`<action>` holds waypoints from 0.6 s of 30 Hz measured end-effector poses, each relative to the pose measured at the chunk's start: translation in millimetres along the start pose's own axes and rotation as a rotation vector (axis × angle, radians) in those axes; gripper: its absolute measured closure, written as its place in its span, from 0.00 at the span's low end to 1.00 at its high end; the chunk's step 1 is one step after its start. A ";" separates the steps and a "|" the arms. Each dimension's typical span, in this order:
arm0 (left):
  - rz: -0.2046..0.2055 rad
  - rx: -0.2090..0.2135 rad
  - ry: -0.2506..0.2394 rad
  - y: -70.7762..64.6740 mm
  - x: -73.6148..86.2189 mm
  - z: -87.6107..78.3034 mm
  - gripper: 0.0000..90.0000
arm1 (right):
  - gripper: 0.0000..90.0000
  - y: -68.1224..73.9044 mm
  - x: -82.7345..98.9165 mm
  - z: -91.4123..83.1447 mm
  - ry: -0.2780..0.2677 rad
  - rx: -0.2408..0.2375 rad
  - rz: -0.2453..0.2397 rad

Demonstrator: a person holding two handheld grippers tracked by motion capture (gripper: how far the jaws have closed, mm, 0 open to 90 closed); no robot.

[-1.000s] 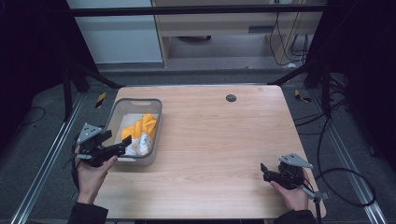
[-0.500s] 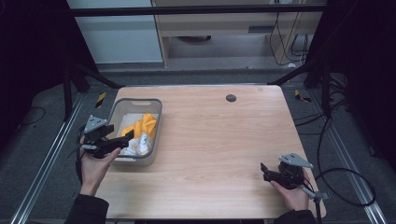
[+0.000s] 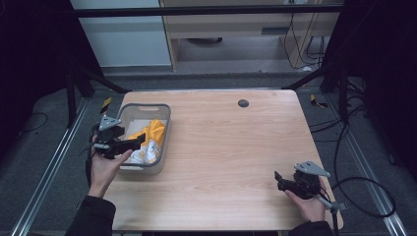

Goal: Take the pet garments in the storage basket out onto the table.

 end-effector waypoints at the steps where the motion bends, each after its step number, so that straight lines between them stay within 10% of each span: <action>1: 0.007 0.002 0.009 -0.1 -0.3 1.1 0.21 | 0.15 0.0 -0.1 0.1 0.000 0.000 0.001; 18: 0.025 0.006 0.110 3.9 -2.7 27.7 0.21 | 0.15 -0.3 0.0 0.5 0.003 -0.001 -0.002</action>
Point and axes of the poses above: each handheld gripper's, and its own axes: z roughly forward along the jaws, x roughly out of its underside, y roughly to its left, the point moved 3 cm from there along z, roughly forward along the jaws, and after that the axes turned 11 degrees about z, right-handed, at the moved point
